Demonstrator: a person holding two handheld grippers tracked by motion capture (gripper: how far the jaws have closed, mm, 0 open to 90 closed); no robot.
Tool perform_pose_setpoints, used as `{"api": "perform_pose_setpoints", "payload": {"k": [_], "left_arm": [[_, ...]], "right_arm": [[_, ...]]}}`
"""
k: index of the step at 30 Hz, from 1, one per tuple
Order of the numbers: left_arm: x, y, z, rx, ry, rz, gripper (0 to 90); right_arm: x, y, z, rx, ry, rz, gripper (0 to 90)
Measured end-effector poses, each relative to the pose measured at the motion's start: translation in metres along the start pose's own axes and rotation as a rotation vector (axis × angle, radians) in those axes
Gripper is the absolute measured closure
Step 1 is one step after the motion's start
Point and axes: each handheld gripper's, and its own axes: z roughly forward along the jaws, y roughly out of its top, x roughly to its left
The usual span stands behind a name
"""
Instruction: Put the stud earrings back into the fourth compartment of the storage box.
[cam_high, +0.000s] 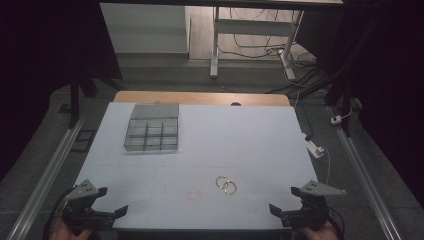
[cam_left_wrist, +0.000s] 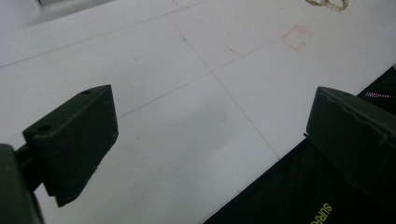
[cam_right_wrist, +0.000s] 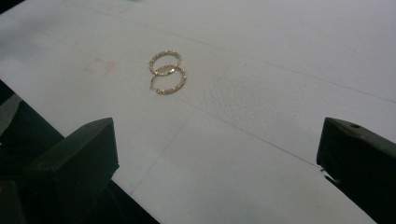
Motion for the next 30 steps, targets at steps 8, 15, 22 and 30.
{"api": "perform_pose_setpoints", "payload": {"k": [8, 15, 22, 30], "left_arm": [[0.0, 0.002, 0.0, -0.012, -0.041, 0.024, 3.0], [-0.007, 0.011, 0.0, -0.036, -0.024, 0.057, 2.5], [-0.013, 0.02, 0.014, -0.046, -0.092, 0.069, 3.3], [-0.026, 0.037, 0.033, -0.051, -0.116, 0.142, 2.3]], "right_arm": [[0.004, 0.001, 0.002, 0.027, -0.005, -0.042, 0.0], [0.005, 0.001, 0.003, 0.029, -0.006, -0.044, 0.0], [0.004, 0.001, 0.004, 0.035, -0.003, -0.04, 0.0], [0.005, 0.001, 0.005, 0.045, -0.004, -0.045, 0.0]]}}
